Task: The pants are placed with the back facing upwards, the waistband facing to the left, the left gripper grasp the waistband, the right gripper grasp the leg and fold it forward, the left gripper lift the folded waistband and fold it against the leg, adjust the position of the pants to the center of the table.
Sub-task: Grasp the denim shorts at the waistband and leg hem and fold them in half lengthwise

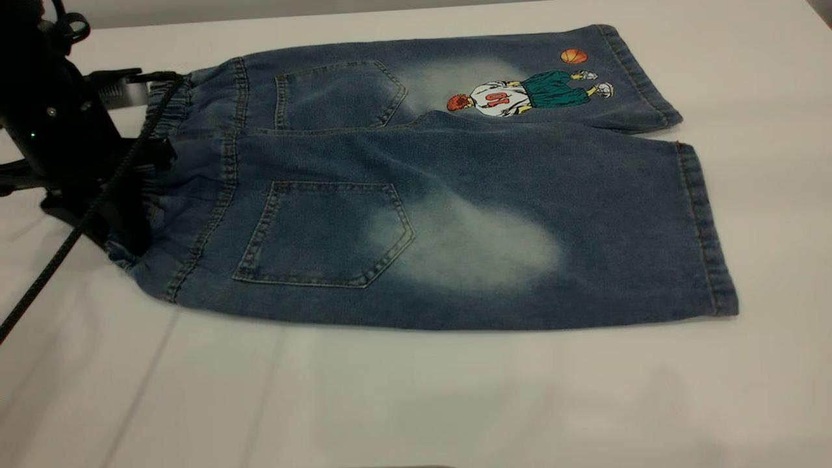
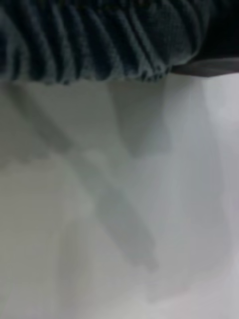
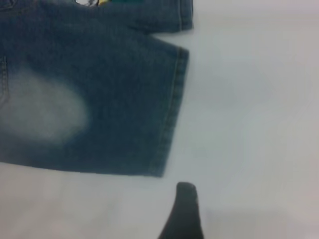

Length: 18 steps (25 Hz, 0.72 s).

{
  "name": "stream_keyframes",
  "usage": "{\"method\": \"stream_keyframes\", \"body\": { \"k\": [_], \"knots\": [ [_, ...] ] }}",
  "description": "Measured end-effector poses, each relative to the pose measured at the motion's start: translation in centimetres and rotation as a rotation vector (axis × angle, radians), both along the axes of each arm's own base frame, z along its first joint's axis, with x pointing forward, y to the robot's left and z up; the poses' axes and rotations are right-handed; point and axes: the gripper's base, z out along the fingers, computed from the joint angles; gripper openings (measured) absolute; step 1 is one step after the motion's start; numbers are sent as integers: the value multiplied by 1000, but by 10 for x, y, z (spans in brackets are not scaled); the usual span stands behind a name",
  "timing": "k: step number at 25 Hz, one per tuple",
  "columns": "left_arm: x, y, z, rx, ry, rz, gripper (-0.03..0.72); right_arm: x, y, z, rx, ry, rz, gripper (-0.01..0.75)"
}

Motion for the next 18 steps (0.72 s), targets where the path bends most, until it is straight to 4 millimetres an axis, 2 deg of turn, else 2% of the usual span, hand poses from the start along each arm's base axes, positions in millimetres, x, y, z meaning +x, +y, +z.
{"method": "stream_keyframes", "body": {
  "k": [4, 7, 9, 12, 18],
  "knots": [
    [15, 0, 20, 5, -56, -41, 83, 14, 1, 17, -63, -16, 93, 547],
    [26, 0, 39, 5, -81, -57, 83, 34, 4, 14, -73, 30, 168, 547],
    [30, 0, 45, 5, -95, -70, 83, 49, 10, 2, -83, 87, 248, 547],
    [30, 0, 46, 6, -97, -78, 83, 70, 29, -24, -94, 182, 402, 547],
    [31, 0, 46, 6, -98, -79, 83, 86, 73, -68, -137, 339, 619, 547]
  ]
}}
